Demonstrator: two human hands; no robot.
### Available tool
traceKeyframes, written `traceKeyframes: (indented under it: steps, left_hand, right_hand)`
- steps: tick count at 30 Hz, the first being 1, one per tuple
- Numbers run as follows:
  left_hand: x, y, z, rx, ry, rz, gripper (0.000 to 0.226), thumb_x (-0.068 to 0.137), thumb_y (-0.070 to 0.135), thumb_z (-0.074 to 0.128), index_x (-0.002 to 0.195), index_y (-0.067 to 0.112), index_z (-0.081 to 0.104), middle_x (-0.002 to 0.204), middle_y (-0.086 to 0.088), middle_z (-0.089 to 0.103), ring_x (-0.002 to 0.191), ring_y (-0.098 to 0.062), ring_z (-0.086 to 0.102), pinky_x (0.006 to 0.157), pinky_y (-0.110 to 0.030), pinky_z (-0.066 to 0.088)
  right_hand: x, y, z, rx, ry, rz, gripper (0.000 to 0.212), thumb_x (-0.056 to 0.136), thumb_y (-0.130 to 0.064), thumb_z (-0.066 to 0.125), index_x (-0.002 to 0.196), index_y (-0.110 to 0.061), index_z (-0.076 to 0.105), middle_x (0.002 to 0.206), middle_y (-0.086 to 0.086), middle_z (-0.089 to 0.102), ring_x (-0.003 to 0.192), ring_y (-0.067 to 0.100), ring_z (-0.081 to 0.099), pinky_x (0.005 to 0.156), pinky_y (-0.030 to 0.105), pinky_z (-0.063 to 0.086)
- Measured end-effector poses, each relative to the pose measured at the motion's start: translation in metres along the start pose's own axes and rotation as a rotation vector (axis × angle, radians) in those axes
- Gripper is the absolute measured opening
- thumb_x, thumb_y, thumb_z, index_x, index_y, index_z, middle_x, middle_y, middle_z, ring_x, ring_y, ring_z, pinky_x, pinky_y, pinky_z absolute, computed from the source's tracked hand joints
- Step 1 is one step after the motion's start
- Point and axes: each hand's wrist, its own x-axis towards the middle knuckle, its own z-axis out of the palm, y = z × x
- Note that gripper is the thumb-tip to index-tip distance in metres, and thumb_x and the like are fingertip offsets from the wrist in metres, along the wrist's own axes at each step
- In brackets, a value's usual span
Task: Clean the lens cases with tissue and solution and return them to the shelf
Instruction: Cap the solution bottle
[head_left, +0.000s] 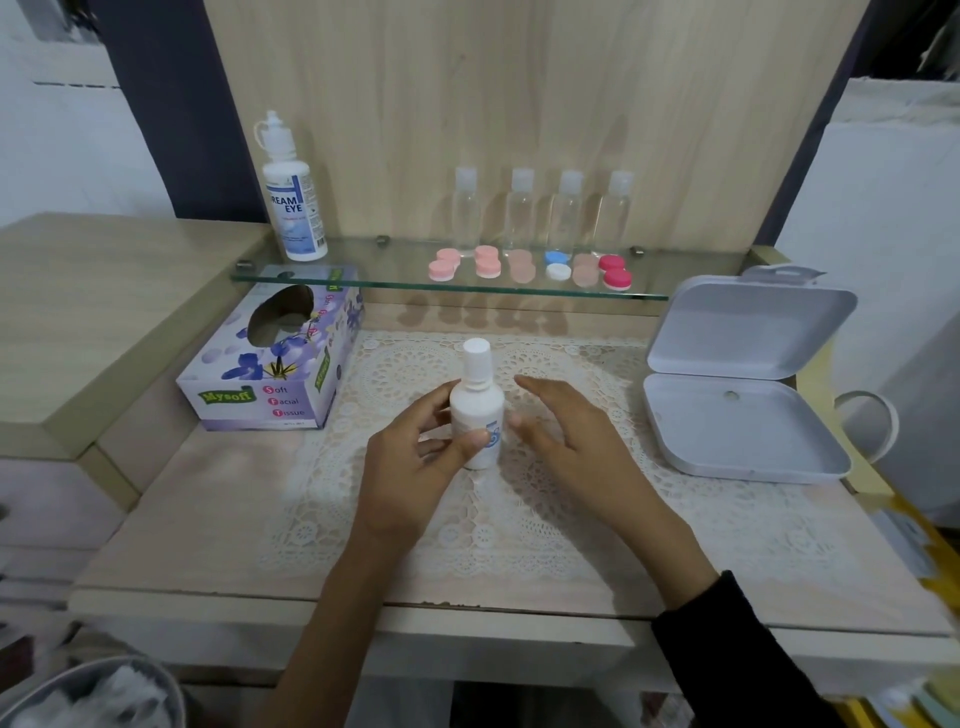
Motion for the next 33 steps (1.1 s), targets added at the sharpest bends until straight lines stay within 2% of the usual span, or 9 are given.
traceKeyframes:
  steps: [3,7,12,16,19,22,27,31,33]
  left_hand:
    - [-0.001,0.001,0.000,0.006,0.046,0.004,0.047,0.076,0.016,0.075,0.109,0.043,0.056,0.100,0.034,0.063,0.100,0.007,0.059,0.075,-0.012,0.049]
    - [-0.002,0.000,0.001,0.008,0.108,-0.007,0.047,0.072,0.017,0.078,0.108,0.041,0.058,0.097,0.030,0.066,0.097,0.005,0.061,0.075,-0.013,0.051]
    - [0.001,-0.003,0.000,-0.005,0.134,-0.044,0.047,0.071,0.016,0.079,0.106,0.040,0.060,0.098,0.027,0.067,0.098,0.001,0.062,0.075,-0.017,0.053]
    - [0.005,-0.002,0.000,-0.032,0.133,-0.084,0.044,0.072,0.013,0.079,0.103,0.039,0.062,0.093,0.028,0.068,0.096,0.005,0.062,0.071,-0.009,0.048]
    - [0.011,0.001,-0.004,-0.015,0.107,-0.115,0.042,0.070,0.015,0.080,0.101,0.038,0.063,0.095,0.022,0.070,0.096,0.003,0.063,0.076,-0.014,0.049]
    - [0.023,0.010,-0.013,0.030,0.114,-0.115,0.045,0.069,0.016,0.081,0.105,0.034,0.062,0.102,0.019,0.067,0.097,0.000,0.063,0.084,-0.021,0.050]
    - [0.062,0.036,-0.031,0.130,0.186,-0.036,0.055,0.070,0.020,0.080,0.121,0.018,0.060,0.109,0.011,0.064,0.096,0.004,0.060,0.076,-0.011,0.048]
    - [0.107,0.051,-0.044,0.095,0.323,0.032,0.051,0.070,0.023,0.082,0.117,0.015,0.063,0.107,0.004,0.069,0.095,-0.005,0.065,0.084,-0.028,0.054]
    - [0.133,0.055,-0.048,0.093,0.372,0.046,0.048,0.070,0.022,0.082,0.114,0.013,0.064,0.103,0.004,0.069,0.090,-0.003,0.066,0.085,-0.030,0.055]
  right_hand:
    - [-0.013,0.009,0.002,-0.132,-0.021,-0.014,0.049,0.099,-0.044,0.044,0.143,-0.021,0.045,0.145,-0.003,0.044,0.134,0.011,0.038,0.104,0.022,0.029]
    - [-0.024,0.009,0.005,-0.094,0.010,0.028,0.061,0.085,-0.051,0.049,0.138,-0.020,0.051,0.138,-0.006,0.050,0.126,0.010,0.045,0.103,0.025,0.037]
    - [-0.028,0.009,0.007,-0.140,-0.001,0.043,0.049,0.093,-0.034,0.058,0.137,-0.011,0.053,0.145,-0.001,0.045,0.136,0.013,0.036,0.108,0.019,0.026]
    - [-0.030,0.008,0.010,-0.194,-0.011,0.043,0.054,0.094,-0.039,0.050,0.140,-0.010,0.049,0.150,0.002,0.040,0.141,0.016,0.031,0.117,0.032,0.025]
    - [-0.030,0.008,0.012,-0.216,-0.025,0.048,0.063,0.089,-0.046,0.039,0.141,-0.012,0.047,0.152,0.002,0.038,0.143,0.016,0.027,0.118,0.037,0.023]
    - [-0.031,0.009,0.013,-0.231,-0.024,0.043,0.064,0.089,-0.047,0.036,0.142,-0.013,0.046,0.153,0.001,0.036,0.144,0.015,0.024,0.120,0.035,0.019]
    - [-0.030,0.009,0.013,-0.252,-0.037,0.033,0.066,0.090,-0.048,0.033,0.145,-0.013,0.043,0.155,0.001,0.033,0.146,0.014,0.021,0.121,0.029,0.010]
    - [-0.030,0.011,0.013,-0.253,-0.043,0.033,0.063,0.093,-0.048,0.035,0.146,-0.014,0.041,0.156,0.001,0.030,0.147,0.012,0.017,0.121,0.025,0.005]
    - [-0.030,0.011,0.013,-0.248,-0.044,0.033,0.066,0.090,-0.049,0.032,0.146,-0.015,0.041,0.156,0.001,0.030,0.147,0.012,0.017,0.120,0.024,0.004]
